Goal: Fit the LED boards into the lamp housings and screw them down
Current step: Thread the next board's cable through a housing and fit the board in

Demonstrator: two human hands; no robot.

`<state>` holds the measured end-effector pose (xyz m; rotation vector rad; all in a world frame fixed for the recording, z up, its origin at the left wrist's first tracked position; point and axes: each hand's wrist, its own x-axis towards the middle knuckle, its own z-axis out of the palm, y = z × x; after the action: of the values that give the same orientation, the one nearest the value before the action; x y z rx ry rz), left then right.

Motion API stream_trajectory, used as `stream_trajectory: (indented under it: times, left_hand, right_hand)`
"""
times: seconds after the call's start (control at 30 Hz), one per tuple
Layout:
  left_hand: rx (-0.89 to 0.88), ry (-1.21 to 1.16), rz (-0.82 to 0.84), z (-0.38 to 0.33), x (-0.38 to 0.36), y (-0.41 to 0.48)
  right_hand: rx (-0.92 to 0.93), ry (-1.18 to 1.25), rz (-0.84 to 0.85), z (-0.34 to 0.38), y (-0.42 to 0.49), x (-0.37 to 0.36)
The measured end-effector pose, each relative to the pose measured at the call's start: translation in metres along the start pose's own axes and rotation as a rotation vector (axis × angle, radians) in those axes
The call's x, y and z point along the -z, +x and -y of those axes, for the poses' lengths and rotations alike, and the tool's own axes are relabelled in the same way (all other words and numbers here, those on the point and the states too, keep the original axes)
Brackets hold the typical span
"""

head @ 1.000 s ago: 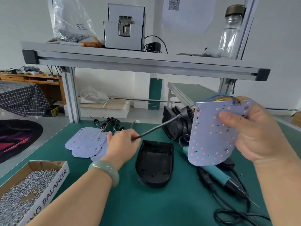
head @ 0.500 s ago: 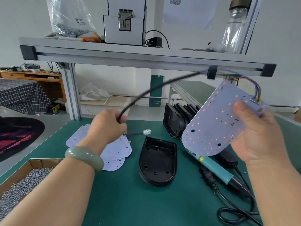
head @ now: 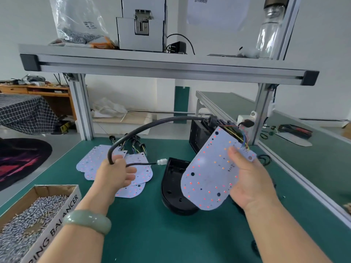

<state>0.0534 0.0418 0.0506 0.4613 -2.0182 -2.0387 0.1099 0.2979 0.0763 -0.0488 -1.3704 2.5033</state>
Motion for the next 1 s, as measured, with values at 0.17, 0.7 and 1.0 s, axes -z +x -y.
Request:
stream_trajectory:
  times: [0.17,0.7,1.0]
  left_hand:
    - [-0.131,-0.285,-0.027,-0.004,-0.002,-0.009]
    - [-0.034,-0.173,0.462,0.011,-0.029,-0.037]
    - [-0.013,-0.014,0.357,0.023,-0.027,-0.030]
  right_hand:
    - [-0.166,0.042,0.024,-0.021,0.001,-0.013]
    - [-0.175,-0.229,0.053,-0.052,0.005,-0.046]
    - [0.199,-0.851,-0.112,-0.069,0.002,-0.017]
